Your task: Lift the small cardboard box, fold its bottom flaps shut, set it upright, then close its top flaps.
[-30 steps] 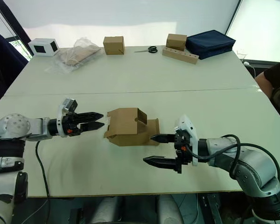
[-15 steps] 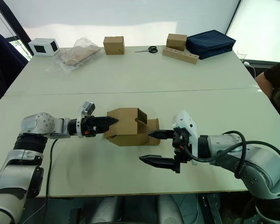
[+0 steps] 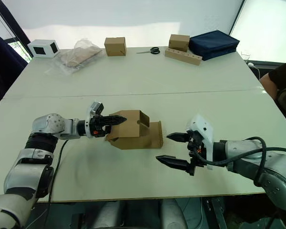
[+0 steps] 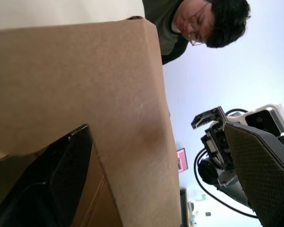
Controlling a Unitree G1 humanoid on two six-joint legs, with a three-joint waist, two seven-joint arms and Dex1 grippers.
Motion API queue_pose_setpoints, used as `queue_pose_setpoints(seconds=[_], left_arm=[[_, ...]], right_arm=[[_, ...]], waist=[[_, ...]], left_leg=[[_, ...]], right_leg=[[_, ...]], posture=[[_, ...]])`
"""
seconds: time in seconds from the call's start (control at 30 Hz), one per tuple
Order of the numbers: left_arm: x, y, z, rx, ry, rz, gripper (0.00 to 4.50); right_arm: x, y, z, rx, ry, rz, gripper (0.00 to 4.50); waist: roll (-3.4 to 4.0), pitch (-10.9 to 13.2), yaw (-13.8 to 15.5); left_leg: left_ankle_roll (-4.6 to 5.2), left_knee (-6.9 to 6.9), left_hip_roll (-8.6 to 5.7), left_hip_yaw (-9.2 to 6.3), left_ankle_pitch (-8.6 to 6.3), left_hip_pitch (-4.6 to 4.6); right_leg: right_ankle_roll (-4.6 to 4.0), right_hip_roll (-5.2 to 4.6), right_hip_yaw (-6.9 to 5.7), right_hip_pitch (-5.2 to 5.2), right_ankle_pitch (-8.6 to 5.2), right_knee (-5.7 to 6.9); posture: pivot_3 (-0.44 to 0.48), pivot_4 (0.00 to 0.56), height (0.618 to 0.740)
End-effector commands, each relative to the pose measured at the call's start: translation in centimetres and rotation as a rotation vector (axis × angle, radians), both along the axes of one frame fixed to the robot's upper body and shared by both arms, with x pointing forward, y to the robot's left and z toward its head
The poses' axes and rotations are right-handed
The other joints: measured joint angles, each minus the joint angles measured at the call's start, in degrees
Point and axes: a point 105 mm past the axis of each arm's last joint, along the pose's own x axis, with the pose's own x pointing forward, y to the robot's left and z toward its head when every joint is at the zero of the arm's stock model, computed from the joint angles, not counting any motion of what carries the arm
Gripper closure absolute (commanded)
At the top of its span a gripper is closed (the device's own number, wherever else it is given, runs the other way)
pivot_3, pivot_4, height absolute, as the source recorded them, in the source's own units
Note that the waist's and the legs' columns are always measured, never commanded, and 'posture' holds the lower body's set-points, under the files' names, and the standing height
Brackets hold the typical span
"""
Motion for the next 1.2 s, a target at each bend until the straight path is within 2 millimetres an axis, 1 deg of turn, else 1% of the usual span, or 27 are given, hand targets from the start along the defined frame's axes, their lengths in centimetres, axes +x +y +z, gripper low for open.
queue_pose_setpoints(seconds=[0.03,0.07,0.17,0.27,0.3,0.37,0.43,0.47,0.5,0.67,0.77,0.83,0.9,0.93,1.0,1.03,1.13,1.2], left_arm=[[0.3,-0.3,0.9,-0.016,-0.040,-0.008,0.08],[0.4,-0.4,0.9,-0.015,-0.040,-0.009,0.08],[0.4,-0.7,0.8,-0.015,-0.040,-0.012,0.85],[0.4,-0.8,0.8,-0.017,-0.043,-0.019,2.01],[0.4,-0.9,0.8,-0.018,-0.043,-0.020,2.47],[0.3,-0.8,0.9,-0.020,-0.044,-0.022,3.17],[0.3,-0.8,1.0,-0.023,-0.044,-0.024,4.00],[0.2,-0.8,1.1,-0.026,-0.044,-0.026,4.32],[0.2,-0.7,1.2,-0.028,-0.045,-0.026,4.42],[0.2,-0.4,1.8,-0.038,-0.069,-0.020,4.42],[0.1,-0.2,2.2,-0.025,-0.134,-0.012,4.42],[0.2,0.0,3.0,-0.023,-0.234,0.013,4.42],[0.3,0.1,4.3,-0.041,-0.335,0.045,4.42],[0.5,0.2,5.6,-0.060,-0.416,0.074,4.42],[0.6,0.5,7.2,-0.082,-0.519,0.109,4.42],[0.7,0.7,8.9,-0.083,-0.611,0.131,4.42],[0.5,0.9,12.9,-0.040,-0.861,0.119,4.42],[0.1,0.7,14.7,0.004,-0.990,0.072,4.42]], right_arm=[[0.0,-0.1,1.1,0.006,-0.053,-0.001,0.00],[0.0,0.0,1.2,0.008,-0.057,-0.001,0.00],[0.1,0.1,1.3,0.016,-0.066,-0.003,0.00],[0.2,0.1,1.3,0.018,-0.069,-0.005,0.00],[0.3,0.1,1.3,0.019,-0.069,-0.007,0.00],[0.4,0.0,1.2,0.019,-0.071,-0.014,0.00],[0.6,-0.1,1.2,0.023,-0.072,-0.022,0.00],[0.7,-0.1,1.1,0.024,-0.072,-0.025,0.00],[0.7,-0.1,1.1,0.026,-0.070,-0.028,0.00],[0.9,-0.3,1.0,0.038,-0.069,-0.039,0.00],[1.1,-0.5,1.3,0.058,-0.077,-0.051,0.00],[1.5,-0.6,1.6,0.091,-0.089,-0.071,0.00],[2.0,-0.9,2.1,0.126,-0.112,-0.102,0.00],[2.6,-1.2,2.5,0.151,-0.138,-0.132,0.00],[3.4,-1.5,3.2,0.186,-0.176,-0.171,0.00],[4.5,-1.7,4.1,0.232,-0.225,-0.219,0.00],[6.8,-1.7,7.0,0.359,-0.333,-0.296,0.00],[7.6,-1.2,8.8,0.447,-0.359,-0.295,0.00]], waist=[[0.00,0.00,0.06],[0.00,0.00,0.07],[0.00,0.00,0.13],[0.00,0.00,0.14],[0.00,0.00,0.14],[0.00,0.00,0.12],[0.00,0.00,0.11],[0.00,0.00,0.14],[0.00,0.00,0.17],[0.00,0.00,0.13],[0.00,0.00,0.13],[0.00,0.00,0.14],[0.00,0.00,0.17],[0.00,0.00,0.19],[-0.02,0.01,0.23],[-0.01,0.01,0.22],[-0.01,0.01,0.11],[-0.01,0.01,0.09]], left_leg=[[0.00,0.00,0.00,0.00,0.00,0.00],[0.00,0.00,0.00,0.01,0.00,0.00],[0.00,0.01,0.00,0.01,0.00,0.00],[0.00,0.01,0.00,0.01,0.00,0.00],[-0.01,0.01,0.00,0.01,0.00,0.00],[-0.01,0.01,0.00,0.01,0.00,0.00],[-0.01,0.01,0.00,0.01,0.00,0.00],[-0.01,0.01,0.00,0.01,0.00,0.00],[0.00,0.01,0.00,0.01,0.00,0.00],[-0.01,0.01,0.00,0.00,0.00,0.00],[-0.03,0.01,0.00,0.00,0.01,0.00],[-0.04,0.01,0.00,0.00,0.02,0.00],[-0.06,0.01,0.02,0.00,0.03,0.00],[-0.07,0.01,0.02,0.00,0.04,0.00],[-0.11,0.01,0.02,-0.01,0.06,0.00],[-0.14,0.01,0.02,0.01,0.08,0.00],[-0.21,0.01,0.02,0.03,0.11,0.00],[-0.27,0.00,0.02,0.03,0.15,-0.01]], right_leg=[[0.00,0.00,0.00,0.00,0.00,0.00],[0.00,-0.01,0.00,0.00,0.00,0.00],[0.00,-0.01,0.00,0.01,0.00,0.00],[0.00,-0.02,0.00,0.01,0.00,0.00],[0.00,-0.02,0.00,0.01,0.00,0.00],[0.00,-0.02,0.00,0.00,0.00,0.00],[0.00,-0.01,0.00,0.00,0.00,0.00],[0.00,-0.01,0.00,0.00,0.00,-0.01],[0.00,-0.01,0.00,0.01,0.00,-0.01],[0.00,-0.01,0.00,0.02,0.00,-0.01],[0.00,-0.02,0.00,0.02,0.00,-0.01],[0.00,-0.02,0.00,0.02,0.00,-0.01],[0.00,-0.02,0.00,0.01,0.00,-0.01],[0.00,-0.03,0.00,0.01,0.00,0.00],[0.00,-0.04,0.00,0.01,0.00,0.00],[0.00,-0.06,0.01,0.01,0.00,0.00],[0.00,-0.05,0.01,-0.01,0.00,0.01],[0.00,-0.04,0.01,-0.04,0.01,0.01]], posture=[[0.000,0.150,0.740],[0.000,0.150,0.740],[0.000,0.150,0.740],[0.000,0.150,0.740],[0.000,0.150,0.740],[0.000,0.150,0.740],[0.000,0.150,0.740],[0.000,0.150,0.740],[0.000,0.150,0.740],[0.000,0.150,0.740],[0.000,0.150,0.740],[0.000,0.150,0.740],[0.000,0.150,0.740],[0.000,0.150,0.740],[0.000,0.150,0.740],[0.000,0.150,0.740],[0.000,0.150,0.740],[0.000,0.150,0.740]])
